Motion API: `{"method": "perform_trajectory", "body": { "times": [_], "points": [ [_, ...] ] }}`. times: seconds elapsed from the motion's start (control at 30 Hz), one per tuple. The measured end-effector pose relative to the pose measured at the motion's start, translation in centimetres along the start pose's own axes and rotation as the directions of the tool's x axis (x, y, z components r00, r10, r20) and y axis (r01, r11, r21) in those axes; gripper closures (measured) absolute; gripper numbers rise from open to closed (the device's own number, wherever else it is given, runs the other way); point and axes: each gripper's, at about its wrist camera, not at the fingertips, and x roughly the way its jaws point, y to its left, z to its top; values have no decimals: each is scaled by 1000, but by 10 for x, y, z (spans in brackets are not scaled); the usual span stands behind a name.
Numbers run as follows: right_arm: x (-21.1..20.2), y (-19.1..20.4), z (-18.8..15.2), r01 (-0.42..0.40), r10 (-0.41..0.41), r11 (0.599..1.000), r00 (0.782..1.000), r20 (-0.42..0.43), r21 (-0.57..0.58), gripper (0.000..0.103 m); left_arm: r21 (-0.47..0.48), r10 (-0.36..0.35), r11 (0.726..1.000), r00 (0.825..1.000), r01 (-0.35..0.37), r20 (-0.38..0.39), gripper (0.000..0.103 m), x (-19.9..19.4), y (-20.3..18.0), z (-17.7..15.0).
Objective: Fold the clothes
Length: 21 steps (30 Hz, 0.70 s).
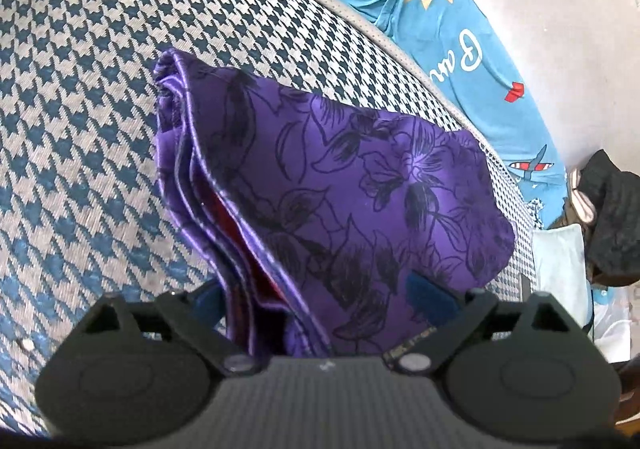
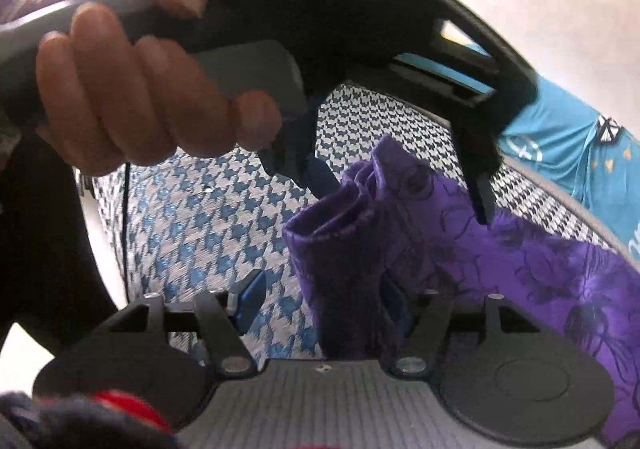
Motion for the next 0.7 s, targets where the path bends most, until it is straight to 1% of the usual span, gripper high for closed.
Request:
{"method": "perform_trajectory", "body": {
  "times": [0.03,0.07,0.1,0.13,0.17,0.2,0.37,0.47,0.57,0.7],
  "points": [
    [2,1,0,18,-17,1000,1000,4,-9,41,-5,-3,1000,1000,3,1,9,0,0,0],
    [5,1,1,34,-34,999,999,5,-17,44,-10,-7,1000,1000,7,1,9,-1,1,1],
    [8,1,1,49,-49,998,999,3,-26,58,-13,-10,1000,1000,10,2,9,0,1,1],
    [10,-1,2,60,-60,998,998,-1,-28,80,-16,-11,1000,1000,11,3,9,0,2,2],
    [11,-3,2,66,-66,998,998,-6,-19,88,-19,-9,1000,1000,9,6,9,0,3,2],
    [10,-7,3,68,-68,998,998,-6,-5,91,-20,-1,1000,1000,1,11,9,0,4,4],
    [-4,-20,6,87,-88,996,996,20,31,93,-35,75,997,996,-73,50,7,4,14,19],
    [-11,-23,6,93,-94,995,995,29,37,93,-64,87,995,994,-82,66,7,11,23,30],
    [-17,-26,6,95,-97,995,995,35,43,93,-94,90,992,994,-84,67,13,18,27,38],
    [-16,-26,9,97,-99,994,994,42,42,93,-117,105,989,991,-96,78,24,27,26,45]
  ]
}}
